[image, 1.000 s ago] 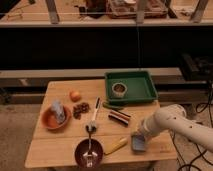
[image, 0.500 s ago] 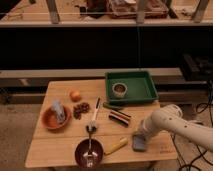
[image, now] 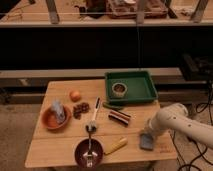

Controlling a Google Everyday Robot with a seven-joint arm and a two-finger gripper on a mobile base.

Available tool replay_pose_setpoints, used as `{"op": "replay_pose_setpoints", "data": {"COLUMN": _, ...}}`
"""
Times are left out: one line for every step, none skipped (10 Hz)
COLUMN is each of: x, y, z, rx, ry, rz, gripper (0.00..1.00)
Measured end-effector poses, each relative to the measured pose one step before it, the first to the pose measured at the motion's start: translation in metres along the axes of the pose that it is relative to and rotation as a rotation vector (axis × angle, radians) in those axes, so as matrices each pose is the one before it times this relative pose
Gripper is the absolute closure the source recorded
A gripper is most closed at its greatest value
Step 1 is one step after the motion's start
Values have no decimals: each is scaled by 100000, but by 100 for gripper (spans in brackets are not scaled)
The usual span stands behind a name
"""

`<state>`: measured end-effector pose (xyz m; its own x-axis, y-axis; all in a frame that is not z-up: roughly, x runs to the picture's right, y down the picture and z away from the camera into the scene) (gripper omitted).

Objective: Wipe table surface with sponge

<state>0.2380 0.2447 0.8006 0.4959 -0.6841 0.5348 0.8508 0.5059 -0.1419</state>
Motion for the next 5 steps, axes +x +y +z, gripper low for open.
{"op": "replay_pose_setpoints", "data": {"x": 676, "y": 851, "z": 34, "rx": -1759, "ry": 1234, "rz": 1327, "gripper": 100}}
{"op": "replay_pose_setpoints", "data": {"x": 828, "y": 651, "z": 125, "rx": -1317, "ry": 1268, "rz": 1077, "gripper": 100}}
{"op": "replay_pose_setpoints", "data": {"x": 1001, "y": 175, "z": 352, "rx": -542, "ry": 972, "rz": 874, "gripper": 100}}
{"op": "replay_pose_setpoints", "data": {"x": 21, "y": -183, "z": 93, "rx": -23, "ry": -96, "rz": -758, "gripper": 100}}
{"op": "replay_pose_setpoints", "data": {"x": 82, "y": 349, "z": -172, "rx": 120, "ry": 306, "rz": 509, "gripper": 100}}
